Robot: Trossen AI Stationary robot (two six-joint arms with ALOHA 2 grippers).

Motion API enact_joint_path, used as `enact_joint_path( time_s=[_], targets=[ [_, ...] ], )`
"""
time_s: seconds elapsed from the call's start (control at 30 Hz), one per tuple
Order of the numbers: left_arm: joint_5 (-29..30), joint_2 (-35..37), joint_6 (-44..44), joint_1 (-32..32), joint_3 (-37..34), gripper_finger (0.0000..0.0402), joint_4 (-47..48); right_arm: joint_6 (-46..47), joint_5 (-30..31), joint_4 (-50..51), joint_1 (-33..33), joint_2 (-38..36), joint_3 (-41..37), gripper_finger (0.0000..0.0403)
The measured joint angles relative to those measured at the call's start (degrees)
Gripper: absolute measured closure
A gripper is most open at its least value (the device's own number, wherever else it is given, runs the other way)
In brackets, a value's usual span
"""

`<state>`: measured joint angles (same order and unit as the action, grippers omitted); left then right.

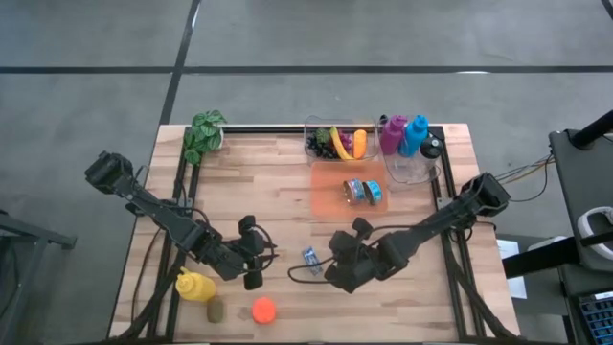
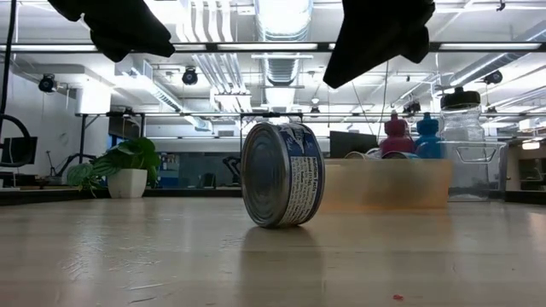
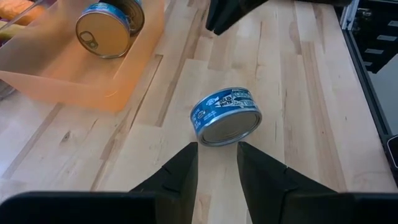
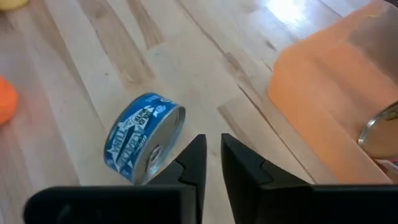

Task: Pick & Place Food Item
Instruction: Put the blue tuna can into the orange bin

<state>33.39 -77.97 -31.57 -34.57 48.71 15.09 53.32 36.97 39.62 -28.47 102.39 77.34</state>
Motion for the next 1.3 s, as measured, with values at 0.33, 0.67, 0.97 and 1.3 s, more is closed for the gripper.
enact_joint_path(
  time_s=[0.33,0.67,0.97,1.3],
  targets=[
    [-0.1,0.0,0.1,0.0,0.0,0.0284,0.0,2.1,0.3,-2.9,0.4,0.0,0.0,0.0299],
    [-0.1,0.0,0.1,0.0,0.0,0.0284,0.0,4.9,4.6,-1.9,0.7,0.0,-0.8,0.0250],
    [0.0,0.0,0.1,0.0,0.0,0.0284,0.0,4.8,4.6,-0.9,0.6,0.1,-0.9,0.0202],
    [0.0,0.0,0.1,0.0,0.0,0.0284,-0.2,6.3,4.6,0.9,0.6,0.1,-1.6,0.0147]
  ],
)
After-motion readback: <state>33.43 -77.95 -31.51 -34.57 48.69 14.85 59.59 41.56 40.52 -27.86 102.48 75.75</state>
